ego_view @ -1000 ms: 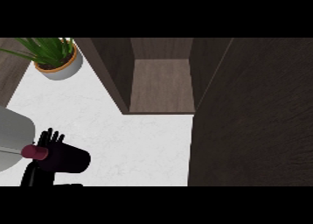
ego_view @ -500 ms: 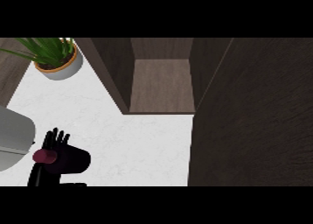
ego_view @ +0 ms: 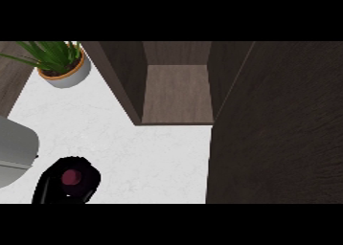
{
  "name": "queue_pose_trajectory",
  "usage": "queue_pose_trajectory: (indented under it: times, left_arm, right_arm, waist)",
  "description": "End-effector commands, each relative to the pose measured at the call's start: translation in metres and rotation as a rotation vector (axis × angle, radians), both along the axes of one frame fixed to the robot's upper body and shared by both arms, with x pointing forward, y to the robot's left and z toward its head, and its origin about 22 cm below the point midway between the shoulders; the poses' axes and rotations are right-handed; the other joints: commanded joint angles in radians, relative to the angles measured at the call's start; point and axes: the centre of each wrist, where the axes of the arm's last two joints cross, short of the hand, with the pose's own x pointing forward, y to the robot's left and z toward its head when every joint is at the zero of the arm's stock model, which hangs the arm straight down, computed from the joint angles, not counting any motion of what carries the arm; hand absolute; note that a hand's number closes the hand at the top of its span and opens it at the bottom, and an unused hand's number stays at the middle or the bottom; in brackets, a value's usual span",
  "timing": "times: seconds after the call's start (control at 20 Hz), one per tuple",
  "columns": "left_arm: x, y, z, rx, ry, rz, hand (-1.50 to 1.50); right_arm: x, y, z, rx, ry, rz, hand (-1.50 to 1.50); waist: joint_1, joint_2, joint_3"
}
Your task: Pick up the wine, place it into the cabinet and close the cabinet
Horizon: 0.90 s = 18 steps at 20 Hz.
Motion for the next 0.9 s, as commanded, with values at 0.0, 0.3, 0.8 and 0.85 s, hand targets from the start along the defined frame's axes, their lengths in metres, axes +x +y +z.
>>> queue_pose_trajectory:
  times: [0.0, 0.3, 0.8, 0.85]
  left_arm:
    - [-0.017, -0.012, -0.01, 0.09, -0.044, -0.067, 1.5]
    - [-0.007, -0.013, 0.006, 0.145, -0.047, 0.033, 1.5]
    - [0.012, -0.01, 0.042, 0.204, -0.152, 0.158, 1.5]
    - [0.012, -0.016, 0.046, 0.175, -0.16, 0.152, 1.5]
  right_arm:
    - [-0.034, -0.007, 0.019, 0.036, -0.057, 0.057, -1.5]
    - [-0.035, -0.011, 0.015, 0.037, -0.037, 0.026, -1.5]
    - [-0.021, -0.01, 0.014, 0.025, -0.043, 0.027, -1.5]
    - [-0.031, -0.007, 0.012, 0.034, -0.017, 0.033, -1.5]
  waist:
    - [-0.002, 0.0, -0.002]
    - [0.003, 0.0, -0.001]
    - [0.008, 0.0, -0.001]
    - [0.006, -0.001, -0.001]
